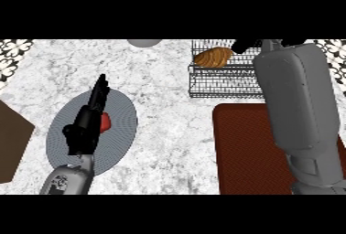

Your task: Pick the croissant from the tray and place it in the tiered basket

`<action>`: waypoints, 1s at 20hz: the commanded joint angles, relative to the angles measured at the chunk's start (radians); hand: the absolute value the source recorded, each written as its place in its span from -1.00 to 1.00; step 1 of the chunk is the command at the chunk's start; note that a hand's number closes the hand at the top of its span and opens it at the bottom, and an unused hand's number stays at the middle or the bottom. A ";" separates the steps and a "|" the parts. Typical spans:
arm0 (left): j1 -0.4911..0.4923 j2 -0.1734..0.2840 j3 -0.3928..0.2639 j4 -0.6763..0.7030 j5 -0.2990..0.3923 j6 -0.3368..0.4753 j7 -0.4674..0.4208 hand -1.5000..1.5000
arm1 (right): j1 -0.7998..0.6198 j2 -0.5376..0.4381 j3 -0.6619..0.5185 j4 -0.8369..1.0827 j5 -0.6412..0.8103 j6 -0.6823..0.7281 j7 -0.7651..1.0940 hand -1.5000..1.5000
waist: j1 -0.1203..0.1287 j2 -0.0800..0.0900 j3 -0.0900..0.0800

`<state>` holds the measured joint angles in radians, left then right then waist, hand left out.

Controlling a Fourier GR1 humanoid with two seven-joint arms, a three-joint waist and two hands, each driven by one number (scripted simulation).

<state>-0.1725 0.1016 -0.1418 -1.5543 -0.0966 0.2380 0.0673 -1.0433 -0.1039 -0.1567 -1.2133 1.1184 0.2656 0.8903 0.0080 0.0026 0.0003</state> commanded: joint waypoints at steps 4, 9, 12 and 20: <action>-0.021 -0.036 -0.017 0.035 -0.034 0.027 -0.004 0.00 | -0.024 -0.007 -0.126 -0.014 -0.104 -0.165 -0.046 -1.00 | -0.003 0.000 0.000; 0.068 -0.043 -0.027 0.003 -0.031 0.028 -0.049 0.00 | 0.049 -0.033 -0.168 -0.191 -0.089 -0.245 0.034 -1.00 | -0.016 -0.009 0.000; 0.062 -0.014 -0.006 0.004 -0.022 0.006 -0.054 0.00 | 0.121 -0.049 -0.202 -0.330 -0.099 -0.219 0.105 -1.00 | -0.032 -0.012 0.000; 0.050 0.011 0.050 0.007 0.010 -0.009 -0.036 0.00 | 0.447 -0.081 -0.425 -0.711 -0.380 -0.127 0.040 -1.00 | -0.048 -0.013 0.001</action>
<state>-0.1191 0.0946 -0.1169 -1.5496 -0.0996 0.2411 0.0291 -0.7464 -0.1732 -0.4948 -1.7487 0.8547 0.0814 0.9420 -0.0344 -0.0101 0.0008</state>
